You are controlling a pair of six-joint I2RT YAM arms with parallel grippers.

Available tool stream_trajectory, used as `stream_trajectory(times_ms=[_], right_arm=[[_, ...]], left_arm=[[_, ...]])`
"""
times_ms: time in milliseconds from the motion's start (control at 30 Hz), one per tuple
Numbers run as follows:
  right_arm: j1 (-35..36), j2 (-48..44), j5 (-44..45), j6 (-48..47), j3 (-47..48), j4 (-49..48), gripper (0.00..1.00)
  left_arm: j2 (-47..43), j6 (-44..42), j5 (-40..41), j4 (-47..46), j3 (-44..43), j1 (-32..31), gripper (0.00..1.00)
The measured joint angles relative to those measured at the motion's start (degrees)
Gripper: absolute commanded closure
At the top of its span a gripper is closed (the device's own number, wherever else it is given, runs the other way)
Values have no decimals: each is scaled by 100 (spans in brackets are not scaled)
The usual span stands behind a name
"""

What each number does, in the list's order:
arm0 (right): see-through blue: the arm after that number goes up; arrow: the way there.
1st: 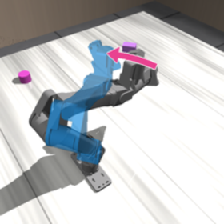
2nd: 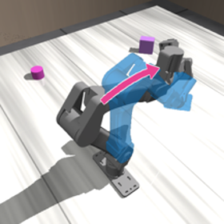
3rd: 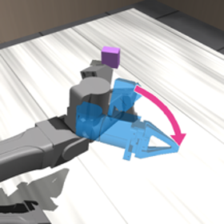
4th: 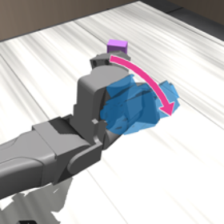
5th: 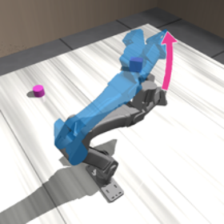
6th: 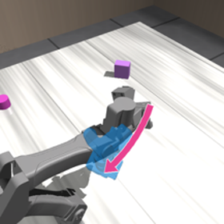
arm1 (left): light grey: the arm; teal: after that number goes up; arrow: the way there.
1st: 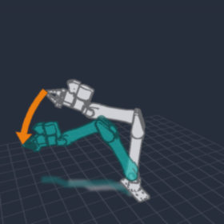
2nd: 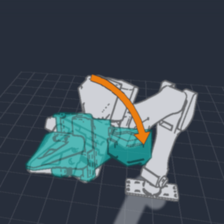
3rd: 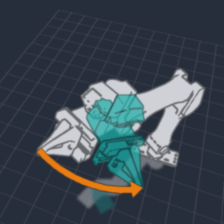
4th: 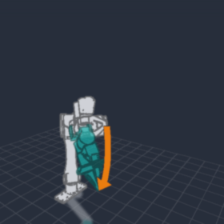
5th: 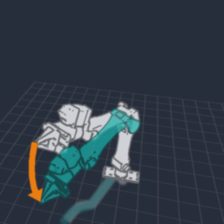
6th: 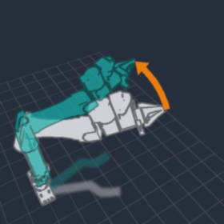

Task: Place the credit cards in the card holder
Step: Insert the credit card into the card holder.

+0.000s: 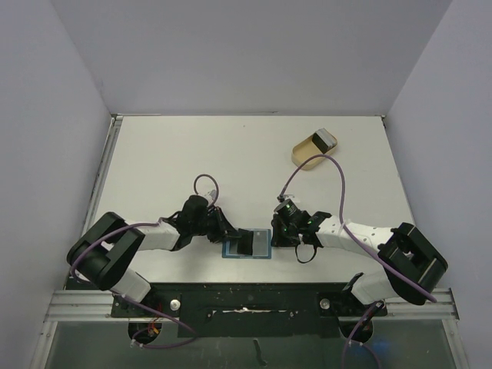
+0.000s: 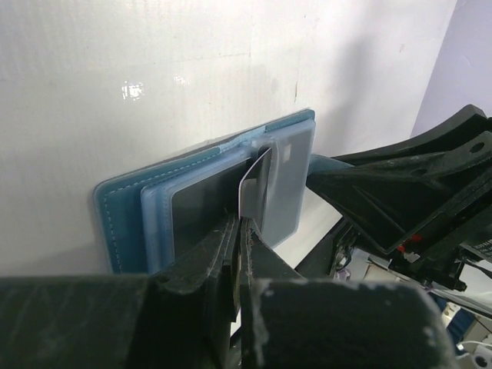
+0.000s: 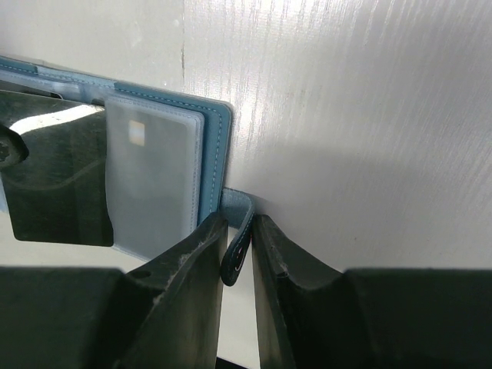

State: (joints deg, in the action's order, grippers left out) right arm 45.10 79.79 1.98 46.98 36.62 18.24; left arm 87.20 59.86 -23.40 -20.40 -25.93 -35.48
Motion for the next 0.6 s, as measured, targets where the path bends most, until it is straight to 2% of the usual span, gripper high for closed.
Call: stream_trajectory(times_ms=[267, 600], right_arm=[[2, 4, 2, 4, 0, -4, 78], [33, 4, 52, 50, 0, -9, 78]], left_arm=[[387, 164, -120, -634, 28, -70, 100], [422, 249, -44, -798, 87, -118, 100]])
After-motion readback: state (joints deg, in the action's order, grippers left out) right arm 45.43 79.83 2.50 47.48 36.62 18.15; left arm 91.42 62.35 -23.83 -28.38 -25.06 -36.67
